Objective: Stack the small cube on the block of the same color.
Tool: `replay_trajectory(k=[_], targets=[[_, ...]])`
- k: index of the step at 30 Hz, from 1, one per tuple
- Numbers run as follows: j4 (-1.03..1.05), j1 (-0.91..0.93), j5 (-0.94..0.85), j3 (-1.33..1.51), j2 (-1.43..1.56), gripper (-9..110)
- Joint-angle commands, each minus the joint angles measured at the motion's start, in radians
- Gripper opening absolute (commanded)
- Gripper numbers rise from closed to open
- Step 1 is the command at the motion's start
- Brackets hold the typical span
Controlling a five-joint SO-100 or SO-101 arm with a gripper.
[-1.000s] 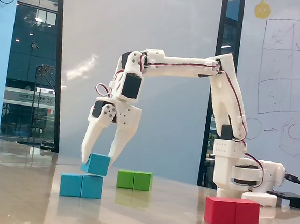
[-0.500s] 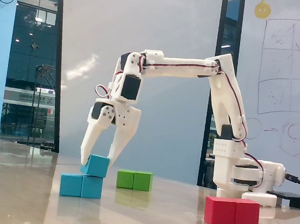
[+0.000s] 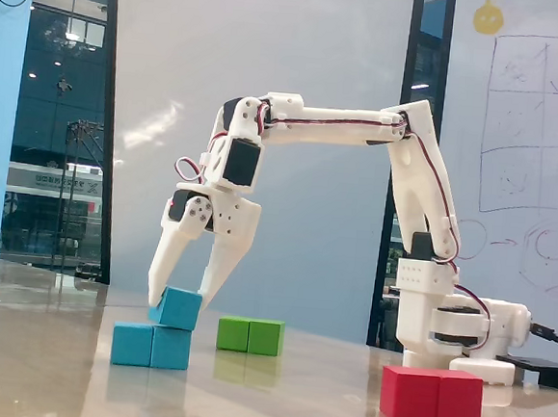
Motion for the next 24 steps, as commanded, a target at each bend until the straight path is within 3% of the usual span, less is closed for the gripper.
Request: replay_trajectory(k=[1, 6, 14, 24], targets=[[-0.021, 0.003, -0.009, -0.078, 0.017, 23], [-0.021, 0.006, -0.008, -0.078, 0.017, 31], [-0.006, 0.018, -0.009, -0.080, 0.031, 31], [-0.003, 0.212, -0.011, -0.075, 0.103, 31]])
